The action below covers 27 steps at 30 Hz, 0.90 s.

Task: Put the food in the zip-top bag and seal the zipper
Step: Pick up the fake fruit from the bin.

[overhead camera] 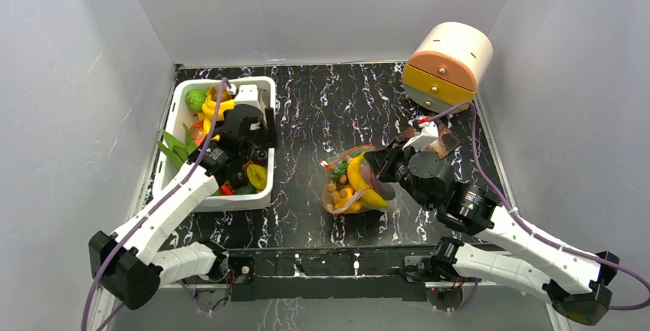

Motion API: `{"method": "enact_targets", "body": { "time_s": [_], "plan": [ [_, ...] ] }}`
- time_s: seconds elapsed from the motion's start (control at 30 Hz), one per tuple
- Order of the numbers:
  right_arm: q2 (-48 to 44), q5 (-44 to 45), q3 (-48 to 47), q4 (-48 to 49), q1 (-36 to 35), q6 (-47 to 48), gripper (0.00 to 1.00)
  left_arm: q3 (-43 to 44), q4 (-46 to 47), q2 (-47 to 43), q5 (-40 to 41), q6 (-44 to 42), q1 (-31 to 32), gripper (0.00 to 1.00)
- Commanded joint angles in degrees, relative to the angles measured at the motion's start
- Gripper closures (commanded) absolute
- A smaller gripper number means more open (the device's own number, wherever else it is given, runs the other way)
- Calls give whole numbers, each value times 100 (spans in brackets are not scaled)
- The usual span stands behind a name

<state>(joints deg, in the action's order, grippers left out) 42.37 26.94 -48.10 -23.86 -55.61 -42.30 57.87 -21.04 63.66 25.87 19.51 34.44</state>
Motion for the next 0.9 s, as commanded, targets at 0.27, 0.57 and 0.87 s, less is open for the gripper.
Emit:
{"method": "enact_targets", "body": {
  "time_s": [0.27, 0.57, 0.87],
  "plan": [
    [-192, 286, -226, 187, -15, 72, 100, 187, 57, 1121, -1184, 125, -1957, 31],
    [-331, 398, -189, 183, -14, 55, 100, -198, 65, 1430, -1378, 113, -2446, 28],
    [-270, 273, -181, 259, -17, 50, 100, -242, 27, 1866, -1483, 53, -2594, 26]
  ]
}}
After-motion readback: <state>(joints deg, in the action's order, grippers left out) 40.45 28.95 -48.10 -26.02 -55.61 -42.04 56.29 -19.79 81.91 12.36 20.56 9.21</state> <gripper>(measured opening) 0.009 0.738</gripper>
